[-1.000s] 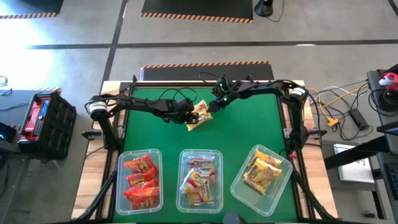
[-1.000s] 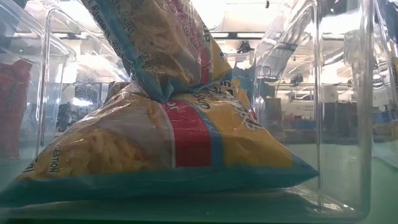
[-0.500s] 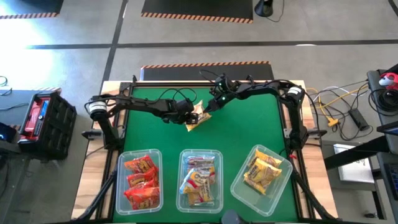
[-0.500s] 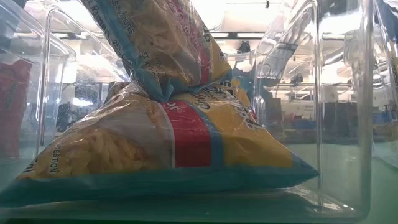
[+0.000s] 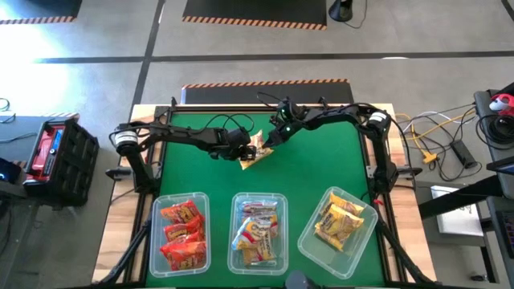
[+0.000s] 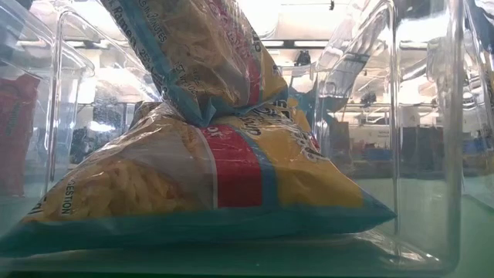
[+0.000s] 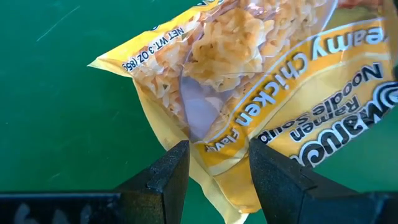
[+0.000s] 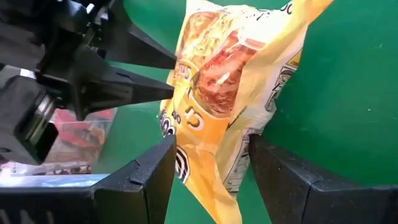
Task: Sort Maruchan noodles
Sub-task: Put the yellow noodle pack into the right transparent bin
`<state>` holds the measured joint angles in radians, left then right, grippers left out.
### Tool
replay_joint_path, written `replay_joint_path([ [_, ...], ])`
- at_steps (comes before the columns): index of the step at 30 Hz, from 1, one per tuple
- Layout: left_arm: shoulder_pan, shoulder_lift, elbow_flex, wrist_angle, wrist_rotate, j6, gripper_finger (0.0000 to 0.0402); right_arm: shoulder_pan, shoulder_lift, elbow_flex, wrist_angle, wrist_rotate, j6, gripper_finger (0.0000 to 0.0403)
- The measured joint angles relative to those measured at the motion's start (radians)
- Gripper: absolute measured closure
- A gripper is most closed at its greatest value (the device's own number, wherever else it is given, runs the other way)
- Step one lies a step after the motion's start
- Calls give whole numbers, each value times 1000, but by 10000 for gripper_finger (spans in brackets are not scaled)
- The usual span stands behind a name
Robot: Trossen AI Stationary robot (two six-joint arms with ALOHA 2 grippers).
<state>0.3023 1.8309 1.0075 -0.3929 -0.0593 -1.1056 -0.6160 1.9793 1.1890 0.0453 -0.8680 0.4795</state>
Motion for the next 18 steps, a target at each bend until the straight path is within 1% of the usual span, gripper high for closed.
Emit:
replay_joint_path([
  [5, 0, 0, 0, -2, 1, -4, 255, -20, -26, 13, -31, -3, 1, 211],
  [7, 0, 0, 0, 0, 0, -4, 255, -31, -39, 27, -90, -5, -1, 211],
  [10, 0, 0, 0, 1, 0, -7, 255, -38, -60, 42, -230, -5, -84, 211],
  [12, 0, 0, 0, 5, 0, -7, 255, -39, -74, 44, -288, -1, -151, 212],
  [15, 0, 0, 0, 5, -1, -7, 255, -38, -77, 46, -291, -6, -164, 224],
  [18, 0, 0, 0, 6, -1, -7, 255, -36, -77, 44, -293, -5, -165, 249],
])
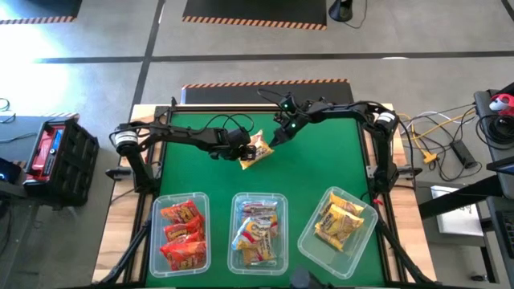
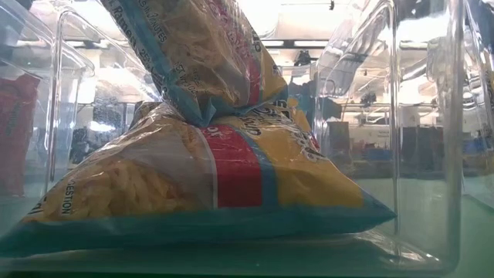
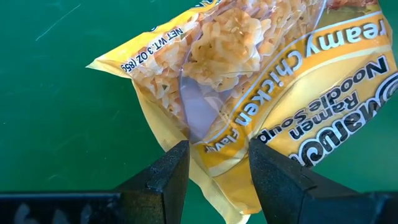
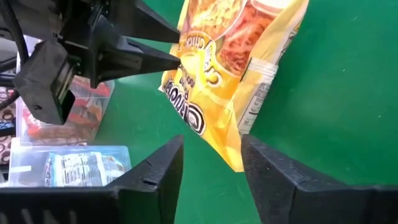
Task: Sort Maruchan noodles
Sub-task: Put the yellow noodle pack into the right transparent bin
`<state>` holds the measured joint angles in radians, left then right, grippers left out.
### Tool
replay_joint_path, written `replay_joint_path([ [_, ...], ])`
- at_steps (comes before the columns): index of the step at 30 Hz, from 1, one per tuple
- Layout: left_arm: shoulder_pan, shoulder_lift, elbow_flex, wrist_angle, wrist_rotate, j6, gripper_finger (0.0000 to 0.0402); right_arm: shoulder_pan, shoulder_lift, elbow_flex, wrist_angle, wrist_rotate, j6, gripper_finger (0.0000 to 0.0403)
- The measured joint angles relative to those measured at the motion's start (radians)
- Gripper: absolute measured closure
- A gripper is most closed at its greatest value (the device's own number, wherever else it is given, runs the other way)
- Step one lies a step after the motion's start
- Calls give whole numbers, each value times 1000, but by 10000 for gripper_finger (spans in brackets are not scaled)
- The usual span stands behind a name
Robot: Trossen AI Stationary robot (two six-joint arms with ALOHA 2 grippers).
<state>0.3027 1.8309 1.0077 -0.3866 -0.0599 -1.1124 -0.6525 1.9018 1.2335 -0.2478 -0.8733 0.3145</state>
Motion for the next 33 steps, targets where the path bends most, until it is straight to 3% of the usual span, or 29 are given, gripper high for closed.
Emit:
replay_joint_path([
  [3, 0, 0, 0, 0, 0, 0, 255, 0, 0, 0, 5, 1, 8, 266],
  [7, 0, 0, 0, 2, 0, 0, 255, -2, 0, 0, 30, 1, 13, 257],
  [14, 0, 0, 0, 3, 0, -4, 255, -2, 0, 0, 69, 14, 5, 190],
  [22, -1, 0, 0, 2, 20, -5, 255, 3, 8, 1, 109, 134, 10, 128],
  [33, -2, 0, 0, 2, 27, -15, 255, 43, 66, 1, 226, 133, 86, 124],
])
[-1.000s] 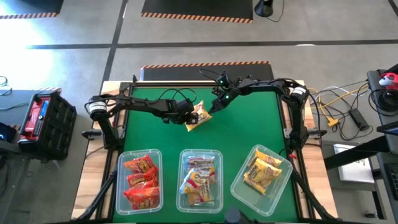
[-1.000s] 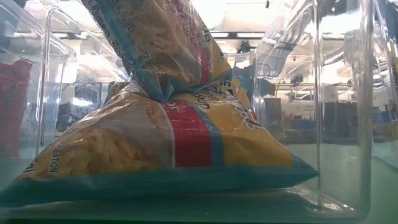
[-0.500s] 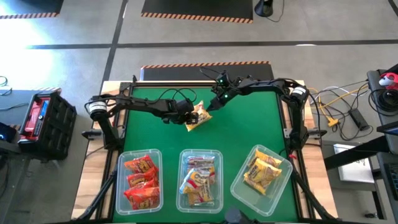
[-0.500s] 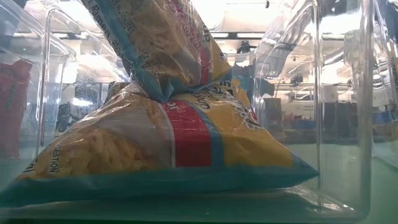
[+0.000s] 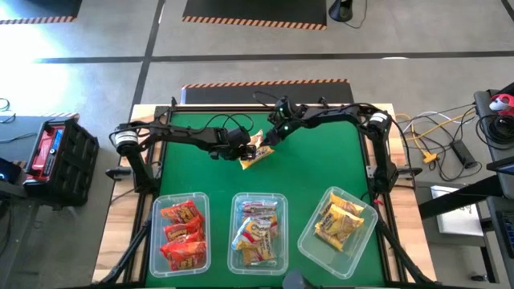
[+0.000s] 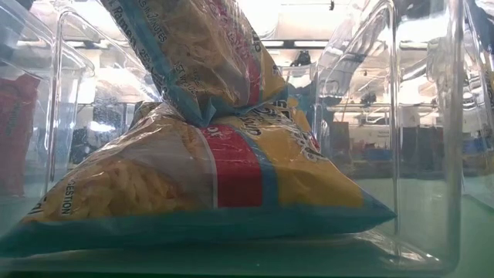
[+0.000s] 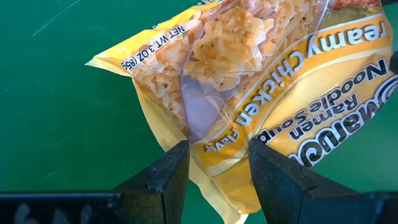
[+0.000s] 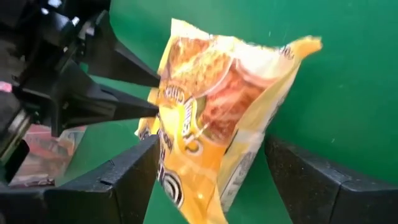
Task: Sort Maruchan noodles
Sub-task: Put the yellow noodle pack into the right transparent bin
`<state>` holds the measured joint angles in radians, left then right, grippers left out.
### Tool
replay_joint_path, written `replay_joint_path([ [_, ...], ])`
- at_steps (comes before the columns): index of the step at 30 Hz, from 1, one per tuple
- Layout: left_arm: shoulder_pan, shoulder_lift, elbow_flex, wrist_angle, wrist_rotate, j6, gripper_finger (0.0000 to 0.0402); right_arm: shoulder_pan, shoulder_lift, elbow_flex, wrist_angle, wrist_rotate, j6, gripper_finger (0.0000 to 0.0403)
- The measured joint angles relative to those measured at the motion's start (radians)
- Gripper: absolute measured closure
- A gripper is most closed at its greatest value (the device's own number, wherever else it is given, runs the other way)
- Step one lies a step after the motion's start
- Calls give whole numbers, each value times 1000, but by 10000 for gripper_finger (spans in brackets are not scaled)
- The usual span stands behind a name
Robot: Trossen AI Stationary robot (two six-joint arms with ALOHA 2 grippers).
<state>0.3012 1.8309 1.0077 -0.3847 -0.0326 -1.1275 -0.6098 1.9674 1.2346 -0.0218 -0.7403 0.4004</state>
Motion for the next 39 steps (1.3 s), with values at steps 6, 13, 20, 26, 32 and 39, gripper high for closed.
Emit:
replay_joint_path([
  [6, 0, 0, 0, 0, 2, -1, 255, 7, 37, 1, 33, 2, 26, 123],
  [13, 0, 0, 0, 1, 6, -8, 255, 19, 55, 11, 65, -30, 62, 128],
  [20, 0, 0, -2, 11, 6, -9, 255, 46, 59, 31, 82, -42, 61, 142],
  [26, -2, 0, -2, 9, 13, -11, 255, 71, 60, 36, 83, -33, 47, 152],
  [32, -2, -3, -3, 7, 14, -11, 255, 70, 60, 36, 81, -34, 46, 177],
  [39, -4, -46, -11, -8, -22, -7, 255, 60, 60, 38, 56, -61, 43, 222],
])
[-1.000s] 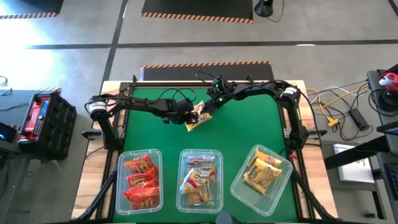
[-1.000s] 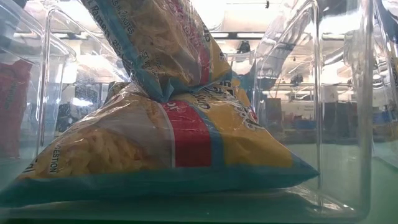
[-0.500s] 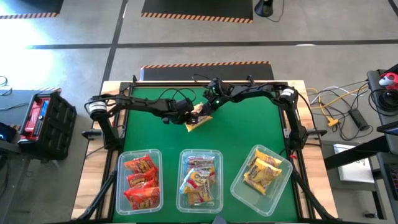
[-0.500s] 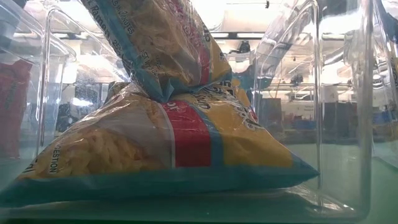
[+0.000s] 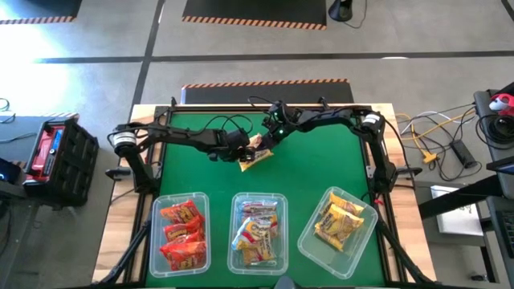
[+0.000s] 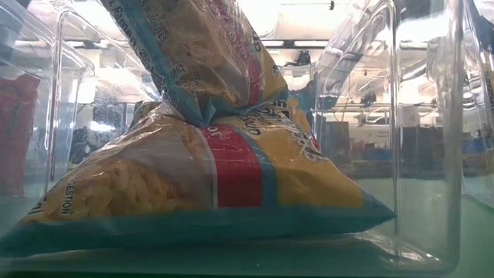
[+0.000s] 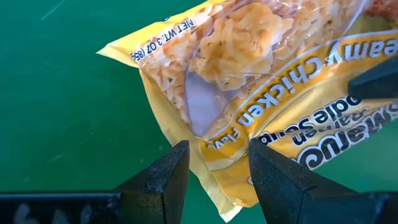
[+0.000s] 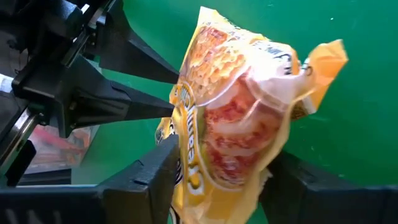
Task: Sort Maruchan noodles
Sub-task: Put the yellow noodle pack into the right transparent bin
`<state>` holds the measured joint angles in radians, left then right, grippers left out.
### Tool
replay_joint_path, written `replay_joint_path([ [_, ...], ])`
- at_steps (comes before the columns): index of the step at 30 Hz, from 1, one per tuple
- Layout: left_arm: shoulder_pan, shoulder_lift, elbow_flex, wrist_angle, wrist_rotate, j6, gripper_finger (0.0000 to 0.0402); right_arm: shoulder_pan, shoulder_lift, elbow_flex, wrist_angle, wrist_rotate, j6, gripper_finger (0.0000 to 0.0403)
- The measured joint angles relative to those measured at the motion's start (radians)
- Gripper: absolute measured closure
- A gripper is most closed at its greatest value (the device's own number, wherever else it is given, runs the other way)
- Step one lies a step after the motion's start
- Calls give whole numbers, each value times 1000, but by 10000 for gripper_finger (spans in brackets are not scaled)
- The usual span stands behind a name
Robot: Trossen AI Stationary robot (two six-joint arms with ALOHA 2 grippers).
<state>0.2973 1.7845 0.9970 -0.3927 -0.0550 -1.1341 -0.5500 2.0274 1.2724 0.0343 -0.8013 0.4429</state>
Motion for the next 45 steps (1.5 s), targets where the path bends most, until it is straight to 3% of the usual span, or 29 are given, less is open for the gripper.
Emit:
replay_joint_path([
  [12, -5, -60, -5, 3, -17, -12, 255, -51, -2, 0, -8, -39, 19, 305],
  [22, -11, -174, -3, 26, -65, -52, 255, -104, -27, -1, -64, -99, 21, 315],
  [33, -13, -240, -1, -64, -140, -54, 255, -105, -172, 0, -150, -119, -53, 316],
  [37, -16, -240, -1, -66, -140, -59, 255, -100, -172, -7, -204, -96, -88, 316],
  [41, -29, -240, -1, -58, -141, -73, 255, -84, -161, -41, -276, 11, -166, 313],
  [45, -47, -206, -2, 61, -144, -83, 255, -90, -164, -53, -315, 33, -189, 304],
])
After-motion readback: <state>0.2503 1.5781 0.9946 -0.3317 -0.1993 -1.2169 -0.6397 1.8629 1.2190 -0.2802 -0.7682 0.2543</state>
